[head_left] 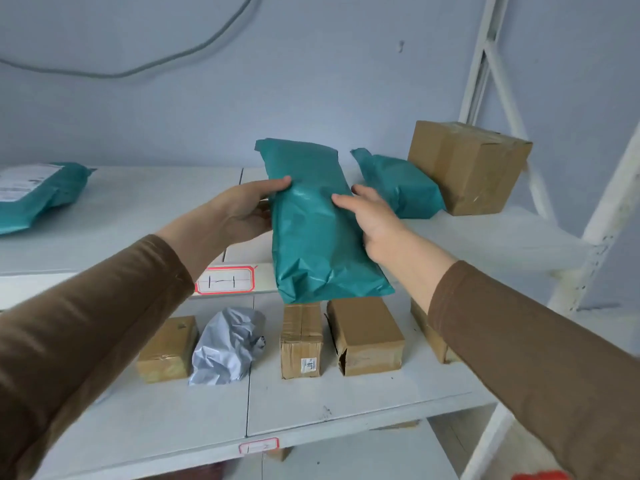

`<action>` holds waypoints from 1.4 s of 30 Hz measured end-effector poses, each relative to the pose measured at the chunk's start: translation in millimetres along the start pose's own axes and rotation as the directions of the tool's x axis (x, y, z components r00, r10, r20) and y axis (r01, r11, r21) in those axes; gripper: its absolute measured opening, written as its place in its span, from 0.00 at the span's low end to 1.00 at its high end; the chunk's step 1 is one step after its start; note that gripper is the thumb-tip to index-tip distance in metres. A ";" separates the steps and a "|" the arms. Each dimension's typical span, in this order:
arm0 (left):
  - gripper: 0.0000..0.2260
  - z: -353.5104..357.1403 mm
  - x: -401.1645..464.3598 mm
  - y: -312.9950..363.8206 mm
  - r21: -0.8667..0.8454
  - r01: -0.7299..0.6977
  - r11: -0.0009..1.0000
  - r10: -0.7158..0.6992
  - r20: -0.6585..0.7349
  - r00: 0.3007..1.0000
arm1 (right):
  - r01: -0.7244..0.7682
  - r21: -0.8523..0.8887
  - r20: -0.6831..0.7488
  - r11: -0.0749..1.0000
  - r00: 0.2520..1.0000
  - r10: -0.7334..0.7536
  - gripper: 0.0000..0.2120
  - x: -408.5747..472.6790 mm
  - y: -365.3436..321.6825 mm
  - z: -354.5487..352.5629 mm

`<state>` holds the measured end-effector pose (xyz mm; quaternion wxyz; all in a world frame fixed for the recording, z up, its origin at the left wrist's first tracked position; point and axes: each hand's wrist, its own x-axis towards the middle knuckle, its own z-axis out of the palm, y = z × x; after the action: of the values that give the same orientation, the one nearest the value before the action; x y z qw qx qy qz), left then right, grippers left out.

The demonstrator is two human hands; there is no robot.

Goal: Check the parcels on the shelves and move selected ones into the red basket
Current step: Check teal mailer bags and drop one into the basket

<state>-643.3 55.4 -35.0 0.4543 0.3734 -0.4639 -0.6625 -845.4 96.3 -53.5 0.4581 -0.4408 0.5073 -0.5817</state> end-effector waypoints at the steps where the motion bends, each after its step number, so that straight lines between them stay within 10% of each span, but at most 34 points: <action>1: 0.18 5.5 -17.0 -6.9 -0.006 -0.015 1.000 0.015 0.002 1.000 | 0.015 0.005 0.009 1.000 1.000 -0.015 0.31 -19.2 1.3 -7.2; 9: 0.19 37.1 -153.1 -85.1 0.098 -0.218 0.971 0.214 0.049 0.976 | 0.185 0.038 0.099 0.982 0.977 -0.188 0.29 -164.9 38.6 -54.8; 15: 0.29 53.3 -234.8 -158.5 0.023 -0.225 0.974 0.220 0.143 0.965 | 0.338 -0.256 0.191 0.906 0.936 -0.296 0.34 -237.8 98.6 -94.9; 20: 0.30 58.1 -254.5 -196.3 0.256 -0.318 0.913 0.298 0.117 0.947 | 0.269 -0.307 0.253 0.913 0.948 -0.194 0.24 -260.2 127.0 -121.5; 22: 0.29 55.0 -255.2 -202.2 0.579 -0.454 0.677 0.443 0.171 0.880 | 0.129 -0.219 0.183 0.967 0.979 -0.089 0.14 -260.5 125.7 -132.2; 24: 0.30 49.9 -252.9 -208.8 0.817 -0.534 0.216 0.586 0.329 0.741 | -0.075 -0.003 0.145 0.997 0.987 0.075 0.11 -255.7 122.5 -143.0; 27: 0.31 44.6 -247.2 -217.6 0.803 -0.454 -0.387 0.562 0.596 0.574 | -0.315 0.309 0.272 0.897 0.933 0.234 0.21 -252.5 118.1 -159.1; 30: 0.27 41.3 -248.9 -228.8 0.692 -0.330 -0.642 0.535 0.712 0.455 | -0.469 0.429 0.436 0.772 0.856 0.278 0.43 -254.2 122.9 -167.3; 33: 0.25 36.3 -252.4 -240.5 0.651 -0.268 -0.710 0.553 0.752 0.359 | -0.464 0.341 0.475 0.818 0.836 0.276 0.48 -261.0 125.0 -170.1; 38: 0.22 30.2 -247.8 -253.6 0.611 -0.321 -0.723 0.530 0.790 0.310 | -0.303 0.093 0.368 0.948 0.895 0.250 0.19 -264.6 127.8 -158.6; 42: 0.29 14.5 -249.7 -251.3 0.672 -0.582 -0.457 0.526 0.732 0.432 | -0.122 -0.005 0.288 0.993 0.950 0.118 0.20 -254.2 119.0 -160.7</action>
<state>-643.7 335.6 -252.2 0.3302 0.2367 -0.8919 0.1987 -943.6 367.7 -199.5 0.5643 -0.4862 0.4575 -0.4856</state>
